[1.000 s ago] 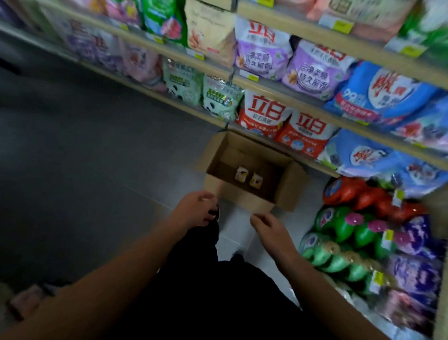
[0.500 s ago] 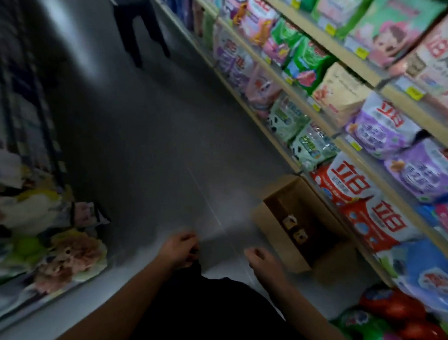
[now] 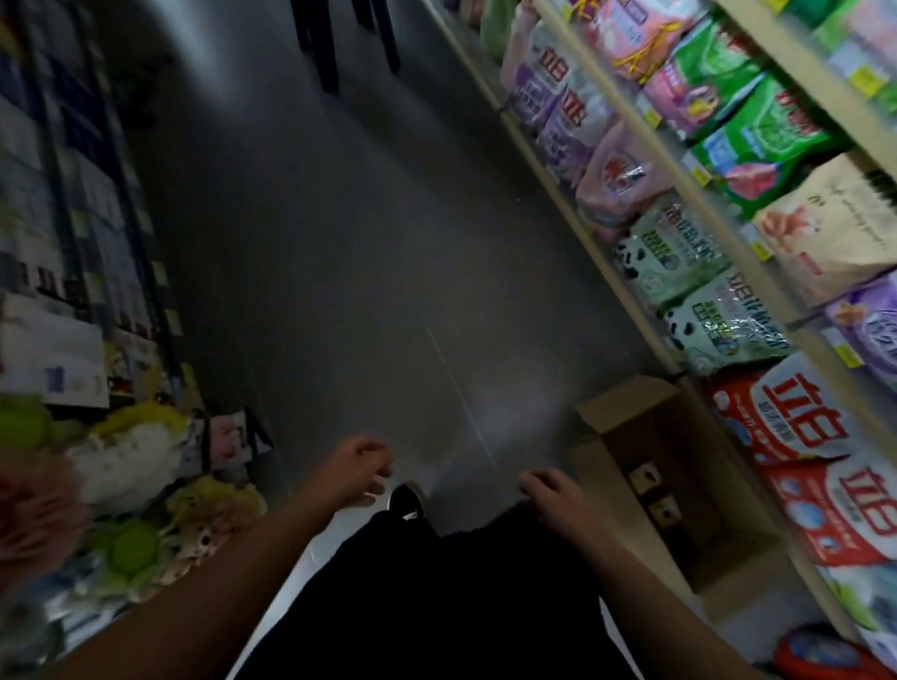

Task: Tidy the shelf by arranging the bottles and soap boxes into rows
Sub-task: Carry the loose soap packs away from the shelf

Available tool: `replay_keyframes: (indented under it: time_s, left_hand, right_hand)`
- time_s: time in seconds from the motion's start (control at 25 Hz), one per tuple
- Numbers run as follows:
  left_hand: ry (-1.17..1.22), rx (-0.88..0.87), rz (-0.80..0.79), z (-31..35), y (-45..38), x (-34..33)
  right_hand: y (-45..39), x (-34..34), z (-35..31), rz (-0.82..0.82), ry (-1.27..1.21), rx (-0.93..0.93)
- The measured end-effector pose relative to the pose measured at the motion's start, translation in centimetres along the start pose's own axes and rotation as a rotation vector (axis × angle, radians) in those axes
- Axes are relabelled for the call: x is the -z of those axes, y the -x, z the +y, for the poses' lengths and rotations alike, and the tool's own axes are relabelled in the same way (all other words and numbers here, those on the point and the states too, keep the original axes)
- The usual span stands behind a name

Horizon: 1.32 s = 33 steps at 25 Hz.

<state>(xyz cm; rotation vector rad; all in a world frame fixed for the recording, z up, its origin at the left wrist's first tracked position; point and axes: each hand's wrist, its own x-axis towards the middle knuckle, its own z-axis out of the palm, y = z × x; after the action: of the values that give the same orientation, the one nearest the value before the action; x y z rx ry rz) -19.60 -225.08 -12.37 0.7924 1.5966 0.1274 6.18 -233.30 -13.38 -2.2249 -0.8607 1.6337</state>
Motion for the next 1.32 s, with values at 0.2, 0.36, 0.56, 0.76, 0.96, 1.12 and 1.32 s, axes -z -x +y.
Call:
replay_keyframes:
  time_s: [0.2, 0.36, 0.56, 0.76, 0.96, 1.12, 1.32]
  left_hand:
    - [0.056, 0.074, 0.038, 4.8, -6.5, 6.0]
    - [0.147, 0.128, 0.09, 10.0, -12.4, 8.6]
    - [0.142, 0.15, 0.175, 21.3, -18.5, 11.6]
    - [0.254, 0.074, 0.237, 33.5, -25.4, 14.7]
    - [0.253, 0.052, 0.174, 43.7, -34.9, 19.0]
    - [0.112, 0.024, 0.109, 54.0, -42.3, 25.8]
    - [-0.147, -0.035, 0.044, 68.8, -51.0, 33.2]
  right_hand:
    - [-5.9, -0.1, -9.0, -0.007, 0.098, 0.045]
    - [-15.3, 0.9, -17.7, -0.076, 0.235, 0.086]
    - [-25.9, 4.7, -31.4, -0.153, 0.386, 0.175]
    - [-33.5, 8.8, -45.4, -0.182, 0.491, 0.278]
    - [-42.4, 11.5, -55.8, -0.148, 0.429, 0.227]
    - [-47.4, 12.6, -61.6, -0.061, 0.297, 0.056]
    - [-52.9, 14.3, -69.8, 0.012, 0.102, -0.066]
